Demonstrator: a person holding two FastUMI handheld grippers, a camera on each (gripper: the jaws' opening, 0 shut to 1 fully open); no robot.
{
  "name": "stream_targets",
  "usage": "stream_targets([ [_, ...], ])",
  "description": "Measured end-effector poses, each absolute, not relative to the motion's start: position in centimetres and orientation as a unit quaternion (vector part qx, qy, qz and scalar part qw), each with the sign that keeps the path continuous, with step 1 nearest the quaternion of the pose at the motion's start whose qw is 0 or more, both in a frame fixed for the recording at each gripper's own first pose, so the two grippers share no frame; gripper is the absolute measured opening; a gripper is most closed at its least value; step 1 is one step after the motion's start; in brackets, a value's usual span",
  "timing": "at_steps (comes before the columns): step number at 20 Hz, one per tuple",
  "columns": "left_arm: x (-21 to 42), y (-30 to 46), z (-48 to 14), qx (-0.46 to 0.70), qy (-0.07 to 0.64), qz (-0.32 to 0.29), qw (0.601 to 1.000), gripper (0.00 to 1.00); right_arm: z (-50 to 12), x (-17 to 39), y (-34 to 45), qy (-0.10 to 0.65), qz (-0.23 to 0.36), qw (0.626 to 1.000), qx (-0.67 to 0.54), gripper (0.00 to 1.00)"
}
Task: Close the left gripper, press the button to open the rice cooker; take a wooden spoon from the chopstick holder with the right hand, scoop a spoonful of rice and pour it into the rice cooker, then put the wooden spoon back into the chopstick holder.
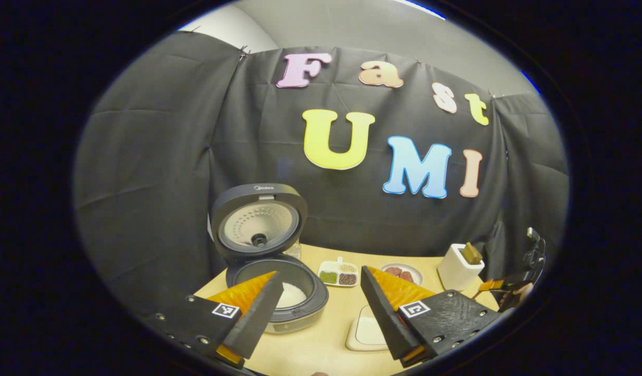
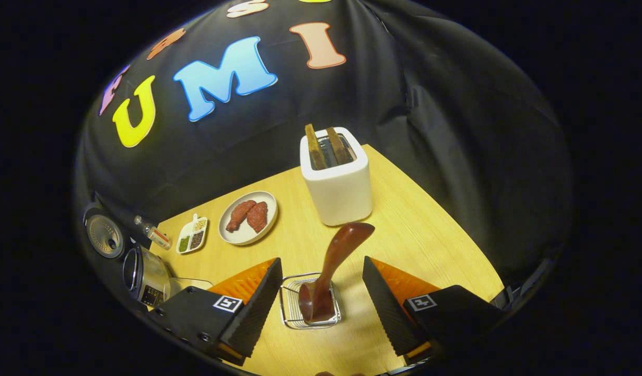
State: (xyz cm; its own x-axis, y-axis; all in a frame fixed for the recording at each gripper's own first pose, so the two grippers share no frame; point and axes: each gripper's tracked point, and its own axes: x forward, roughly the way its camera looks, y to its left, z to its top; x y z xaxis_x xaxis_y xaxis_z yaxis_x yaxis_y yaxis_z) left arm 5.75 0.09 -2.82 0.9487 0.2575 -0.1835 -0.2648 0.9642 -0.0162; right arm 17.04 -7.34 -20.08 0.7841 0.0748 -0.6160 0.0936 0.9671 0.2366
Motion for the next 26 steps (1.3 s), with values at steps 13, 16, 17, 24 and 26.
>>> stream_targets([
  [13, 1.9, -7.4, -6.7, -0.018, 0.128, 0.193, 0.973, 0.95, -23.7, 23.2, -6.7, 0.336, 0.045, 0.919, 0.203, 0.98],
  [16, 2.9, -9.0, -7.7, -0.076, 0.128, 0.192, 0.970, 0.95, -23.6, 23.7, -6.5, 0.337, 0.053, 0.914, 0.219, 0.84],
  [17, 3.2, -9.3, -8.0, -0.081, 0.128, 0.192, 0.970, 0.95, -23.5, 23.6, -6.5, 0.338, 0.055, 0.912, 0.225, 0.64],
  [24, 4.4, -10.6, -9.0, -0.052, 0.145, 0.175, 0.972, 0.94, -21.3, 22.1, -4.3, 0.335, 0.083, 0.908, 0.237, 0.24],
  [26, 4.8, -11.1, -8.7, -0.044, 0.145, 0.164, 0.975, 0.94, -20.1, 21.7, -4.2, 0.324, 0.084, 0.911, 0.239, 0.24],
])
